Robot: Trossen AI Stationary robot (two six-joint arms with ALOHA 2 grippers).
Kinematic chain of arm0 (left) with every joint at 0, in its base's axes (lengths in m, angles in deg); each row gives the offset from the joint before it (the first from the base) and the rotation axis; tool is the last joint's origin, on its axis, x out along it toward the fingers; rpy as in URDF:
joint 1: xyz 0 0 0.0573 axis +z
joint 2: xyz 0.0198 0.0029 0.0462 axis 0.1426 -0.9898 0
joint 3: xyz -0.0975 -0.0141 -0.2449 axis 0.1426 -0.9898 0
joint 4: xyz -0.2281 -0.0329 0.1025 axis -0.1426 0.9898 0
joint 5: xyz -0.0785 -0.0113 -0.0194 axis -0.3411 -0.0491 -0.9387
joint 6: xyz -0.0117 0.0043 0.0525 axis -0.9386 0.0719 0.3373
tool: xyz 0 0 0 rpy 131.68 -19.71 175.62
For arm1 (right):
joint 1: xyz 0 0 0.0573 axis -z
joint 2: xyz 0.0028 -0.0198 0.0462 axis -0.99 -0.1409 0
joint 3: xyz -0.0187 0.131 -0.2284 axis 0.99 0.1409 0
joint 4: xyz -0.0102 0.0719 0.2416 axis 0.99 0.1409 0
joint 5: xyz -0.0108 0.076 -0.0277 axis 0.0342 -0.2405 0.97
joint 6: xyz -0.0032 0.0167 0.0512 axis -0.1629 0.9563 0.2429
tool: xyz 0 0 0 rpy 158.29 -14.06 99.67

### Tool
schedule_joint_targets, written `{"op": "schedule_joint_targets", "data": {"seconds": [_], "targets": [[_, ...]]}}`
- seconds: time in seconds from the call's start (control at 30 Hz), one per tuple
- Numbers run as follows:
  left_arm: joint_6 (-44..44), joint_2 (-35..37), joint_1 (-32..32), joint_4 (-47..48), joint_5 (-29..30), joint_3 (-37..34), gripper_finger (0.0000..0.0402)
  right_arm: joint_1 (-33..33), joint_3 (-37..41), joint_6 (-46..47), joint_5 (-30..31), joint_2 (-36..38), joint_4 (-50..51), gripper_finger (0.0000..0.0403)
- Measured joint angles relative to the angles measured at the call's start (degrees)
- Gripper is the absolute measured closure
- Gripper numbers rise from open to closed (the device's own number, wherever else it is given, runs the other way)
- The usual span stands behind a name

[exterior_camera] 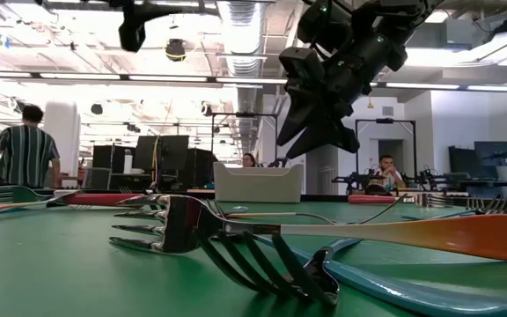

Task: Sort silverware by color (type)
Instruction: Put the pink fork into the transparent bin

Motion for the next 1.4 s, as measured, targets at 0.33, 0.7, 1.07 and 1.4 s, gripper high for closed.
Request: {"op": "schedule_joint_targets", "data": {"seconds": [0.33,0.7,1.07,1.4], "targets": [[5.9,-0.7,0.4,3.1,-0.9,6.3,0.0266,0.2,0.0,-5.9,-0.5,0.3,-0.8,0.0248],[0.6,-1.2,-6.1,17.8,5.1,6.8,0.0267,0.0,0.0,-8.1,-9.2,0.8,-4.1,0.0248],[-9.1,-12.0,-16.0,26.0,9.4,6.7,0.0267,-2.0,0.0,-5.4,-4.4,0.0,2.7,0.0248],[2.7,-10.2,-5.4,45.9,-0.2,14.4,0.0267,-10.2,0.0,18.9,7.1,0.0,4.4,0.0248]]}}
